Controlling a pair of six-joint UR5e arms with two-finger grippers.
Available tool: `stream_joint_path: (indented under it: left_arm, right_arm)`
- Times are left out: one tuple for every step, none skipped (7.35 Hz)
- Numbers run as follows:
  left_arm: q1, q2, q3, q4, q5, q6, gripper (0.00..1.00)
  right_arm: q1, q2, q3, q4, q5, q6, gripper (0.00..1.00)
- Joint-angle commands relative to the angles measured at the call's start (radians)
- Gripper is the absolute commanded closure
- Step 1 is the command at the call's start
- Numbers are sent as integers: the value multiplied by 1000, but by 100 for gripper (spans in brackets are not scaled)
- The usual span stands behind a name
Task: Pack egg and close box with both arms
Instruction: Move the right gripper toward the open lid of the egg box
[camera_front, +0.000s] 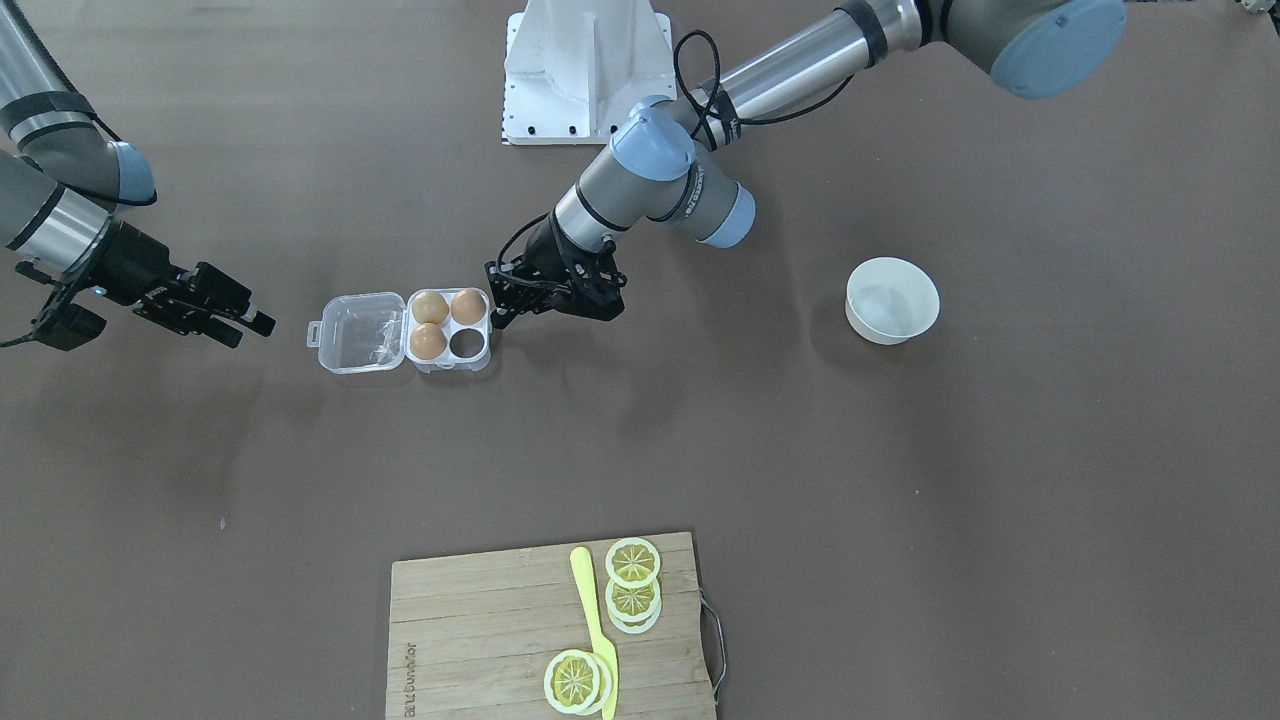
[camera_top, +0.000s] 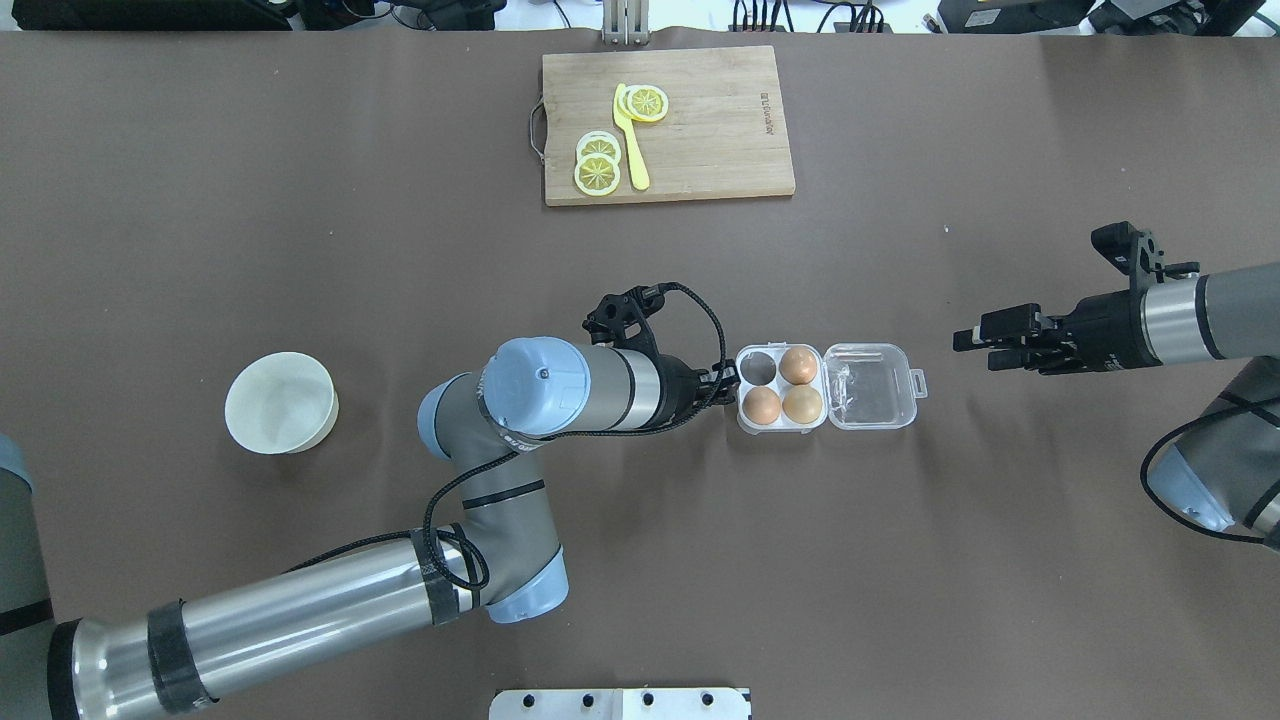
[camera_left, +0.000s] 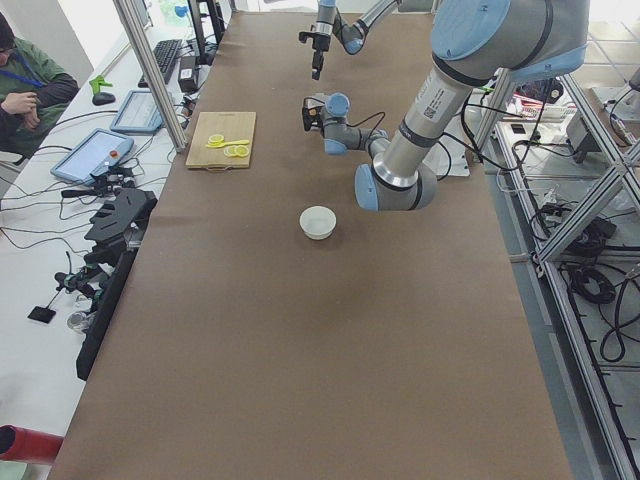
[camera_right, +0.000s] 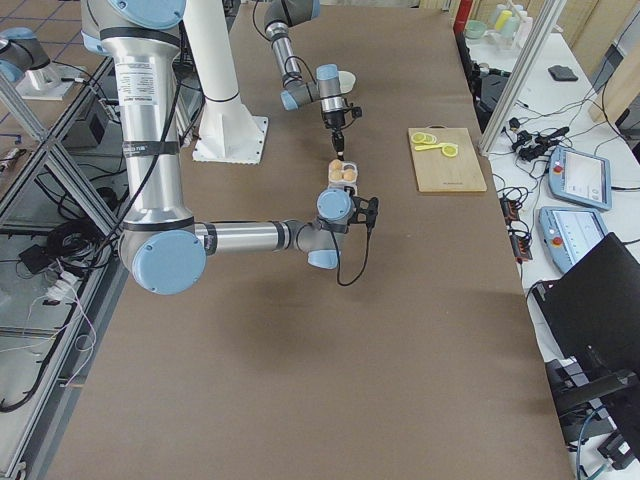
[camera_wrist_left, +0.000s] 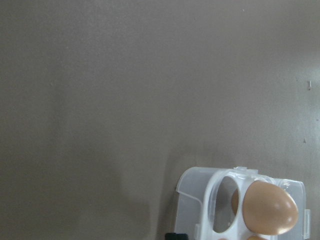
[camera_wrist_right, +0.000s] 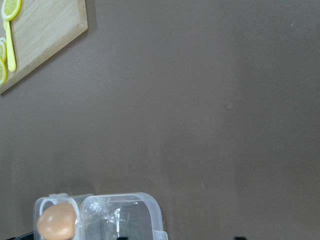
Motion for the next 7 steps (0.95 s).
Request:
stream_joint_path:
  left_arm:
    - [2,-8,10,0,2,1,100]
    - [2,-8,10,0,10,1,100]
    - [2,-8,10,0,13,1,100]
    - [2,-8,10,0,13,1,100]
    - [2,-8,10,0,13,1,100]
    - [2,-8,10,0,13,1,100]
    - [2,-8,10,0,15,1,100]
  right_arm:
    - [1,0,1,1,1,0,23]
    - [-1,0,1,1,0,0,23]
    - [-2,-2,1,1,0,0,24]
    - [-9,0,1,1,0,0,28]
    - [-22,0,0,2,-2,-1,37]
    - [-33,2,1,4,-6,-1,37]
    - [-65,2,-6,40,-44,-1,37]
